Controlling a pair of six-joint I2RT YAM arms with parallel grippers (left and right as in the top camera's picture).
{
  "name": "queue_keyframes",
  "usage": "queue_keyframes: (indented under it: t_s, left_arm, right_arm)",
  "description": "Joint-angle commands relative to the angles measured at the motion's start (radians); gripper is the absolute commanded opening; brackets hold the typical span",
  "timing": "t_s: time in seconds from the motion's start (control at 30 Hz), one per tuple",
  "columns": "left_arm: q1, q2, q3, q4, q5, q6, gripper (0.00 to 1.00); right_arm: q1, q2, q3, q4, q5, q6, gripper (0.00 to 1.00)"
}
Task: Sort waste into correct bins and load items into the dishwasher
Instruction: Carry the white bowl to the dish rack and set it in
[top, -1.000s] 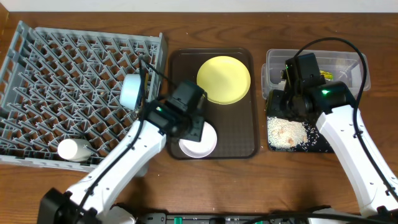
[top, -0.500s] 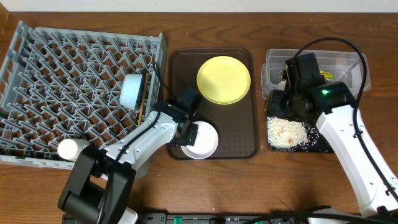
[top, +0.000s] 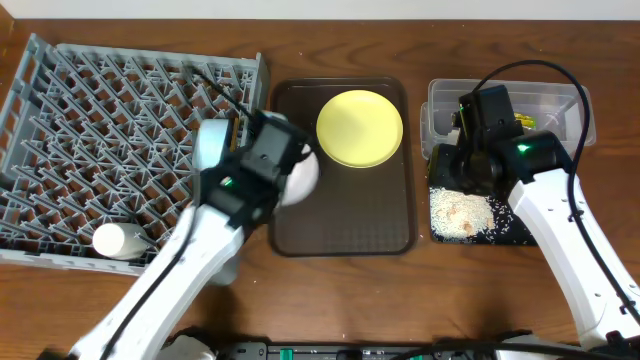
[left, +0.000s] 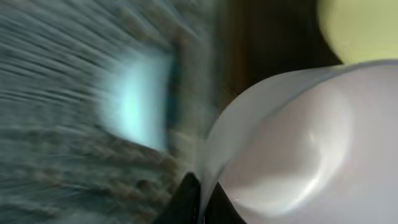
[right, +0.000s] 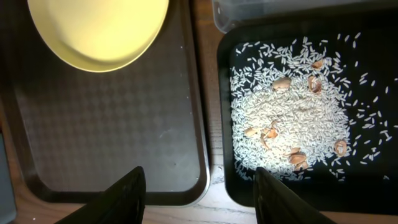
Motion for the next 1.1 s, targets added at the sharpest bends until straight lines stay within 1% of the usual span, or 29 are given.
queue_keyframes:
  t_s: [0.0, 0.03, 0.07, 0.1, 0.17, 0.2, 0.3, 0.4, 0.5, 0.57, 0.77, 0.9, 1.07]
  left_arm:
    - [0.006, -0.057, 0.014, 0.049, -0.502, 0.214, 0.07]
    - [0.010, -0.061, 0.014, 0.078, -0.566, 0.275, 0.07]
    - [0.023, -0.061, 0.014, 0.126, -0.641, 0.372, 0.08]
    - [0.039, -0.056, 0.014, 0.167, -0.681, 0.457, 0.07]
    - [0.089, -0.045, 0.014, 0.238, -0.697, 0.598, 0.07]
    - [0.126, -0.037, 0.013, 0.271, -0.697, 0.633, 0.08]
    - [0.232, -0.007, 0.013, 0.331, -0.679, 0.652, 0.07]
    - [0.333, 0.047, 0.013, 0.339, -0.612, 0.655, 0.07]
    - [0.393, 0.109, 0.011, 0.351, -0.587, 0.654, 0.08]
    - [0.426, 0.163, 0.010, 0.405, -0.588, 0.656, 0.08]
    - [0.480, 0.281, 0.010, 0.540, -0.596, 0.719, 0.08]
    - [0.512, 0.335, 0.009, 0.557, -0.626, 0.706, 0.07]
    - [0.533, 0.345, -0.024, 0.616, -0.621, 0.695, 0.07]
  right_arm:
    - [0.011, -0.016, 0.000, 0.008, 0.002, -0.010, 0.54]
    - [0.011, -0.016, 0.000, 0.011, 0.002, -0.010, 0.54]
    - [0.011, -0.016, 0.000, 0.014, 0.002, -0.010, 0.54]
    - [0.011, -0.016, 0.000, 0.015, 0.002, -0.010, 0.54]
    - [0.011, -0.016, 0.000, 0.016, 0.002, -0.010, 0.54]
    - [0.011, -0.016, 0.000, 0.016, 0.002, -0.010, 0.54]
    - [0.011, -0.016, 0.000, 0.016, 0.002, -0.010, 0.54]
    - [0.011, -0.016, 0.000, 0.016, 0.002, -0.010, 0.54]
    - [0.011, -0.016, 0.000, 0.015, 0.002, -0.010, 0.54]
    - [0.011, -0.016, 0.000, 0.015, 0.002, -0.010, 0.54]
    - [0.011, -0.016, 0.000, 0.015, 0.002, -0.010, 0.54]
    - [0.011, -0.016, 0.000, 0.014, 0.002, -0.010, 0.54]
    - [0.011, -0.016, 0.000, 0.014, 0.002, -0.010, 0.54]
